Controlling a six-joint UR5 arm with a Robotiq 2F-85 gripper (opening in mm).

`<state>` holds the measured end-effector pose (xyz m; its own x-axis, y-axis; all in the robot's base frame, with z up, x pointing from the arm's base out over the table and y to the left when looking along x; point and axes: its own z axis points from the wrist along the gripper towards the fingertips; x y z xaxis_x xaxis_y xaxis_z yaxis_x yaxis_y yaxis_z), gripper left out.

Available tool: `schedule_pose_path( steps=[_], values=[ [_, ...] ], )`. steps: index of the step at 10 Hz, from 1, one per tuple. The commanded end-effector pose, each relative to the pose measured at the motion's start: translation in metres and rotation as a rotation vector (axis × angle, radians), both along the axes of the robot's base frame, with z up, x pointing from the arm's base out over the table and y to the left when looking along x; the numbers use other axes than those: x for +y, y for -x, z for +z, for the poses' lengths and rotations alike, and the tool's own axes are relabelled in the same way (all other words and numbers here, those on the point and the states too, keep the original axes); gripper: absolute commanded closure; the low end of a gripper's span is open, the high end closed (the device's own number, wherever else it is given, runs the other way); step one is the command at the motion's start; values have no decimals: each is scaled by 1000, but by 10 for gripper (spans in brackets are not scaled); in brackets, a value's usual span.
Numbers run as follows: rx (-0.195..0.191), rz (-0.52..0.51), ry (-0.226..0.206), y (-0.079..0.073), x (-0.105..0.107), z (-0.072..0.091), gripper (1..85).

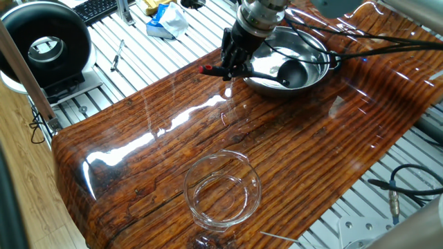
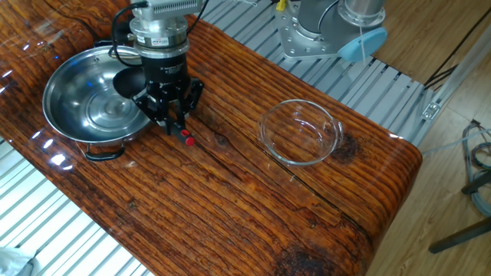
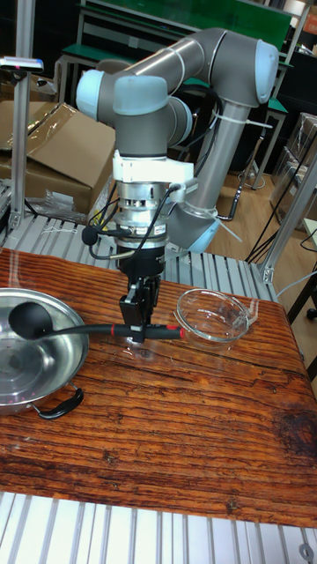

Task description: Scoop water with a large spoon from one bowl to another

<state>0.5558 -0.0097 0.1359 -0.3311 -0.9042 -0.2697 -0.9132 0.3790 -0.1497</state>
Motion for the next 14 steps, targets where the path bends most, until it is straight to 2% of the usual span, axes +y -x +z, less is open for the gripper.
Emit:
schedule_pose_path(
  steps=[1,3,4,7,8,9,11,12,14],
  values=[
    [52,-45,72,9,-20,-3,847],
    [66,-90,79,11,-24,-3,847],
    [57,-92,100,9,-29,-4,847],
    [48,-131,84,5,-28,-3,847],
    [32,-139,106,1,-34,-2,847],
    [40,-146,103,3,-34,-3,847],
    [100,-139,49,14,-28,-3,847],
    [118,-138,13,12,-34,-4,847],
    [117,-112,-61,4,-32,-16,847]
  ],
)
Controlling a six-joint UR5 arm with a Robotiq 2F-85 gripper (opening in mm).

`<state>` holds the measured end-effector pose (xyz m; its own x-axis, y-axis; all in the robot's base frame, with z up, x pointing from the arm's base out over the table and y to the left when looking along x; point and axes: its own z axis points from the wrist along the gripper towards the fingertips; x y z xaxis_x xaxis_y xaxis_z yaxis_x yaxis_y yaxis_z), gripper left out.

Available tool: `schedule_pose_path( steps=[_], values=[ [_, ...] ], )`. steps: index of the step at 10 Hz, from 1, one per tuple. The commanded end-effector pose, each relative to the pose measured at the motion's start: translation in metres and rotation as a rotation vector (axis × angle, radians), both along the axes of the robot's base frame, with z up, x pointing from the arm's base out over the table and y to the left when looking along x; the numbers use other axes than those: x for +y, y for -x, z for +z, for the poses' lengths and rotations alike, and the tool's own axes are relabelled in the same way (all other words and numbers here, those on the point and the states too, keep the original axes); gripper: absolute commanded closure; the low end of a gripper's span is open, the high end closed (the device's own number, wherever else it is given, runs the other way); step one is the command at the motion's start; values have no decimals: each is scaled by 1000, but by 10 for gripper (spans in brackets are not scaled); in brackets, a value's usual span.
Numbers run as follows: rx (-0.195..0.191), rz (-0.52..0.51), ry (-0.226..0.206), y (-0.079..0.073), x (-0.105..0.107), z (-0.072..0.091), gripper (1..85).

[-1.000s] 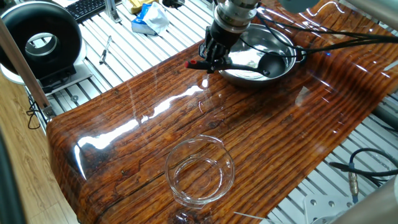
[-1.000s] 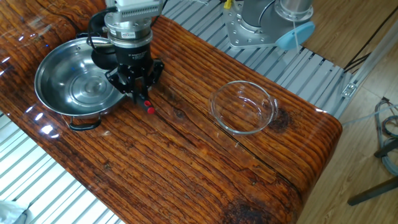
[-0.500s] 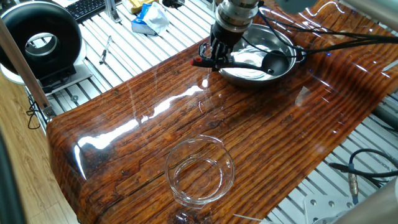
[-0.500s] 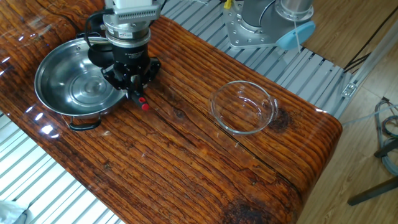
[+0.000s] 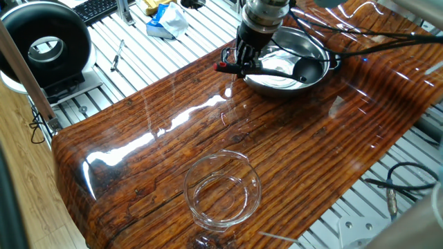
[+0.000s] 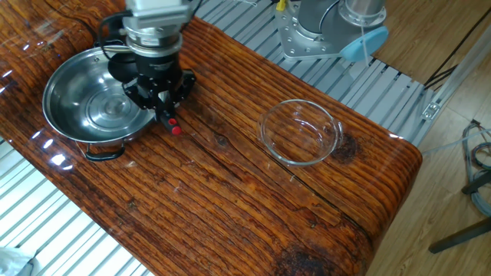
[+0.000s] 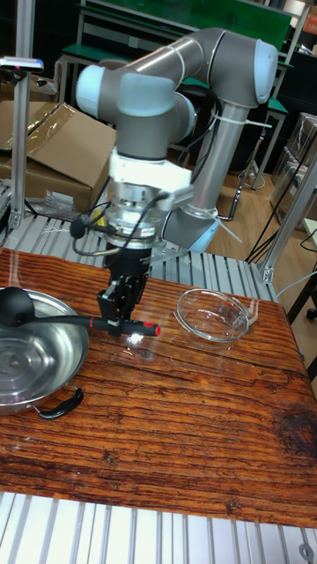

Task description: Scoop water with a large spoon from one bowl to another

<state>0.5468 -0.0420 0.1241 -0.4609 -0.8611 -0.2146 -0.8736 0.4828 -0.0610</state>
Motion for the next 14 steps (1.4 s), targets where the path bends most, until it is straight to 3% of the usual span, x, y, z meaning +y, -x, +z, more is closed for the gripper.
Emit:
schedule_pose_path(
  steps=[1,3,8,12,14],
  values=[
    [3,10,-101,-8,5,-7,847],
    [11,3,-155,-8,21,-5,847],
    [-5,26,-117,-9,26,1,847],
    [-73,138,72,-14,-1,7,847],
    [-97,165,95,-8,5,15,847]
  ],
)
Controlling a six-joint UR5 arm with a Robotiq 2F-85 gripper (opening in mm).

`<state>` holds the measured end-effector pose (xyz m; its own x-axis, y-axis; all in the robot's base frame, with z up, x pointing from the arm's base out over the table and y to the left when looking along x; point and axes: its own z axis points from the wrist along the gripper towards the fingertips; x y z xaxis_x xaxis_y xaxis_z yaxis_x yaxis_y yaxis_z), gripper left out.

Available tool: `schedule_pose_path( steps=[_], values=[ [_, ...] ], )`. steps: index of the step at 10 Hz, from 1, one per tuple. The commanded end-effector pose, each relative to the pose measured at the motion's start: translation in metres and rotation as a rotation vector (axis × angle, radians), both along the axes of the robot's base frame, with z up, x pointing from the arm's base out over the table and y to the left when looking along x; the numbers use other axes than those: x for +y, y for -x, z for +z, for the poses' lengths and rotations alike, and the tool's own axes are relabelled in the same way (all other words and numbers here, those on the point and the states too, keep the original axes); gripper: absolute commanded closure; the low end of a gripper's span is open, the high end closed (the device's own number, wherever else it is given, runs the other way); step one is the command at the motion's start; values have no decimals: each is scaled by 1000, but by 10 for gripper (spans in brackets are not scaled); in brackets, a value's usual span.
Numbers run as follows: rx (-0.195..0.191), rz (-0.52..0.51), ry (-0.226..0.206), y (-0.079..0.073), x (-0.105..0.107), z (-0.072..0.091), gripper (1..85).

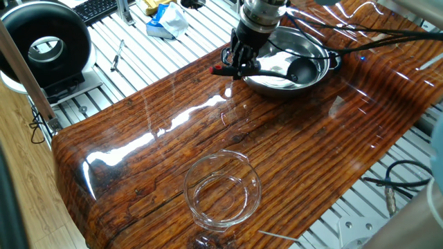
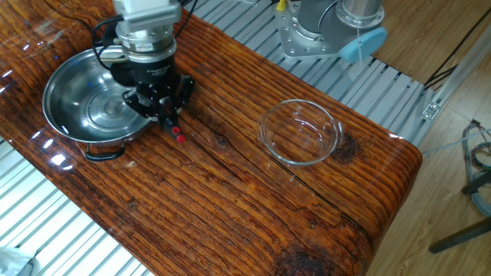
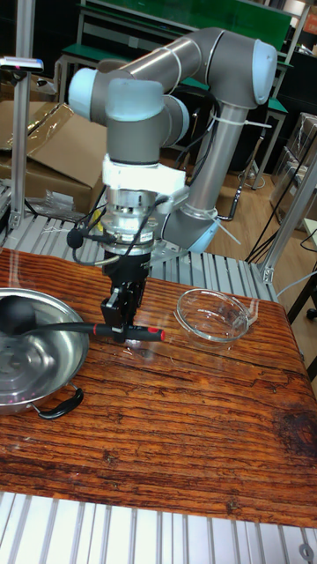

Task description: Scoop water with a large spoon from one bowl to another

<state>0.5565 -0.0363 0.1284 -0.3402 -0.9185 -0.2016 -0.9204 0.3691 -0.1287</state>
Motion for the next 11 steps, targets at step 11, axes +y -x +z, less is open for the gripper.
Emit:
schedule_pose_path(
  steps=[11],
  values=[
    [-47,-89,135,1,-25,10,847]
  ],
)
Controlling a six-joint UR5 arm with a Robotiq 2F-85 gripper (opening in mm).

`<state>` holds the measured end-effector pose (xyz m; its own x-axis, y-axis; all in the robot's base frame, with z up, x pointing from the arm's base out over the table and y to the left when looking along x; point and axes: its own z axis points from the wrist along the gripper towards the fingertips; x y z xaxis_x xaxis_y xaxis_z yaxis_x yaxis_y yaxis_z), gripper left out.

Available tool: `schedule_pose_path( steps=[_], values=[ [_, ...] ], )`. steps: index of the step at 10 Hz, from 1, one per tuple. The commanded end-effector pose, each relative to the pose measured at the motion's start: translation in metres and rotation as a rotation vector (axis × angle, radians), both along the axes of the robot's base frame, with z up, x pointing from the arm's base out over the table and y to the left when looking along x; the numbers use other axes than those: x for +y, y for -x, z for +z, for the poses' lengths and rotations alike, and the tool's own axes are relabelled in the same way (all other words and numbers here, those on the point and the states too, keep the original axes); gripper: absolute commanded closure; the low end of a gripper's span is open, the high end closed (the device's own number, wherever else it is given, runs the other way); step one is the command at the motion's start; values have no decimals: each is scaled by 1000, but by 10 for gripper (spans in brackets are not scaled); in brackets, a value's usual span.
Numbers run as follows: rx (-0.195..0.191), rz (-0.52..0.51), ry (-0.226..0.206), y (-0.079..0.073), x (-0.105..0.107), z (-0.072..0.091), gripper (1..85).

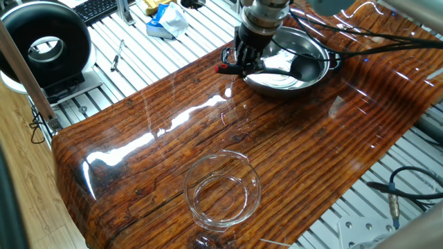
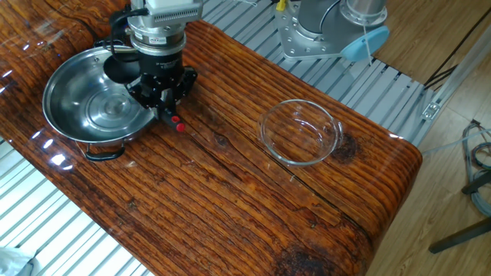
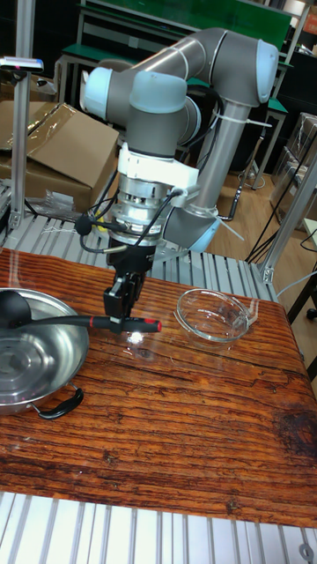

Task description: Scoop water with a large spoon from one bowl to another

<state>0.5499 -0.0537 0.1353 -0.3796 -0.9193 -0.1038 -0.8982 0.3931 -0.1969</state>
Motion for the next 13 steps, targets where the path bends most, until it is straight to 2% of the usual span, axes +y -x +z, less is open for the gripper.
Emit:
schedule_pose_path(
  steps=[1,4,5,6,7,8,11,13],
  values=[
    [-37,-56,17,-9,-9,4,847],
    [-63,-80,25,-16,-12,6,847],
    [-61,-98,8,-15,-9,5,847],
    [-44,-94,-7,-11,-5,4,847],
    [-7,-89,-62,-3,10,2,847],
    [18,-91,-106,-3,18,0,847],
    [40,-55,-139,-22,18,-8,847],
    [69,-51,-181,-28,21,-8,847]
  ],
)
